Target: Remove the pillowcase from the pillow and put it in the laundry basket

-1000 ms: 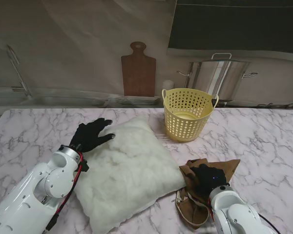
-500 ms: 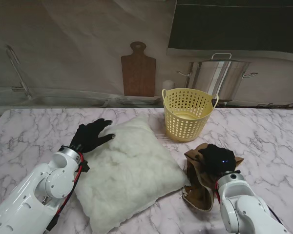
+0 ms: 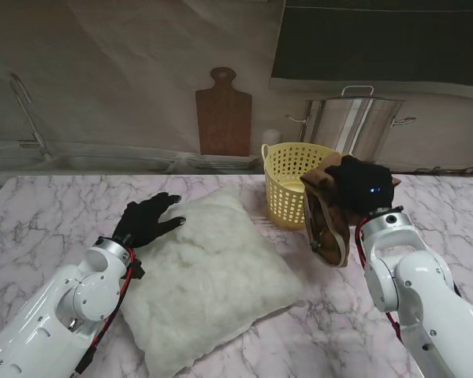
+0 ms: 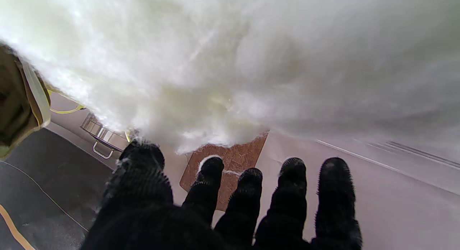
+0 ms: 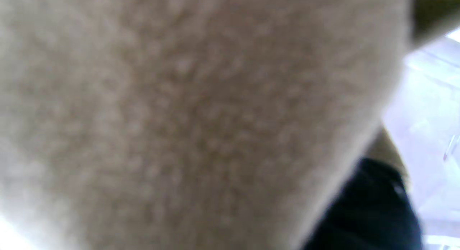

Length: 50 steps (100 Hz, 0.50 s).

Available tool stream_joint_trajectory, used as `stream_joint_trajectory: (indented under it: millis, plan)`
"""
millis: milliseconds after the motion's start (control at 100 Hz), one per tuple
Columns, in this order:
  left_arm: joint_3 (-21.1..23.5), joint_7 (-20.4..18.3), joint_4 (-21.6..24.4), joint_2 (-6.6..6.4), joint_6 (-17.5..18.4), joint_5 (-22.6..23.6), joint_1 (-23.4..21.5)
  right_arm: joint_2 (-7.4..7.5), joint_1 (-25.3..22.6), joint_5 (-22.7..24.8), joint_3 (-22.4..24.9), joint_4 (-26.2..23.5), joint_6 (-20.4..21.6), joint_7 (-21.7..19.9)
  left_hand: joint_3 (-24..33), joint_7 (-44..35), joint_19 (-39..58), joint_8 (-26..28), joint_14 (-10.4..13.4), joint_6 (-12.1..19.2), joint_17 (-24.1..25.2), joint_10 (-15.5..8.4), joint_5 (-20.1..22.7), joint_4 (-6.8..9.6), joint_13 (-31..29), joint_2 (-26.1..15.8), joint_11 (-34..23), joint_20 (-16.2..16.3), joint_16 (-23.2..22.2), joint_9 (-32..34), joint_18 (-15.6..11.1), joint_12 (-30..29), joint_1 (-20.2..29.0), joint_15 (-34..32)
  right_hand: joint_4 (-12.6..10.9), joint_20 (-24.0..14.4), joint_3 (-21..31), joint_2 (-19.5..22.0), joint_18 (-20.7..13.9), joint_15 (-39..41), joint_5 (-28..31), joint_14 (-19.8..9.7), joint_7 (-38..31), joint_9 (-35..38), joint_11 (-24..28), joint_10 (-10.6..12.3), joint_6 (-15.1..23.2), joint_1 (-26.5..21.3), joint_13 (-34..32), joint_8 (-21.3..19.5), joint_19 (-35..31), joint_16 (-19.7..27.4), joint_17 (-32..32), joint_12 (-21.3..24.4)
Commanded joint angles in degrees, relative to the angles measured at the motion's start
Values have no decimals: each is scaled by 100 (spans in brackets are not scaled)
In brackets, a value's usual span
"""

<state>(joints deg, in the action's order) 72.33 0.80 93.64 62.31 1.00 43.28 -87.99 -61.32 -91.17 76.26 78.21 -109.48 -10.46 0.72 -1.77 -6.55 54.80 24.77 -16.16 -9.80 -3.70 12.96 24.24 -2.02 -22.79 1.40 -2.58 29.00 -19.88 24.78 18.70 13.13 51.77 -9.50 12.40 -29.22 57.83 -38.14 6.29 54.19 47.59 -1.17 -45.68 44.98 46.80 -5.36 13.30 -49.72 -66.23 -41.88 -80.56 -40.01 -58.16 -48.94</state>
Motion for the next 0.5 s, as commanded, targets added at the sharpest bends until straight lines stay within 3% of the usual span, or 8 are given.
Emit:
stream_joint_trajectory:
  millis: [0,180,490]
  plan:
    - [-5,-99,-22,11,32,-10,9,24,270,97,-66,-86,97,1,-39,71,-3061,-83,-9,-51,105,62,-161,72,28,-303,68,101,-80,-194,133,11,78,19,112,-49,327,324,-343,156,438,-286,-632,60,369,100,88,-408,-249,-51,-176,-171,-137,-141]
    - [69,-144,-25,4,65,-26,8,63,1021,178,-447,263,400,-111,-34,-12,-3039,-45,-13,-104,91,73,4,71,33,-314,51,110,-82,-151,128,20,95,20,108,-41,303,373,-354,112,409,-330,-619,49,360,129,108,-389,-232,-52,-144,-171,-104,-143]
    - [78,-207,-58,-11,120,-6,40,82,2543,73,-1437,1604,554,234,-39,-203,-2935,180,-3,-174,71,76,154,70,14,-332,34,150,-92,-119,120,71,96,6,61,-31,234,547,-491,31,230,-482,-660,-47,416,219,205,-318,-196,-82,-49,-165,-58,-130]
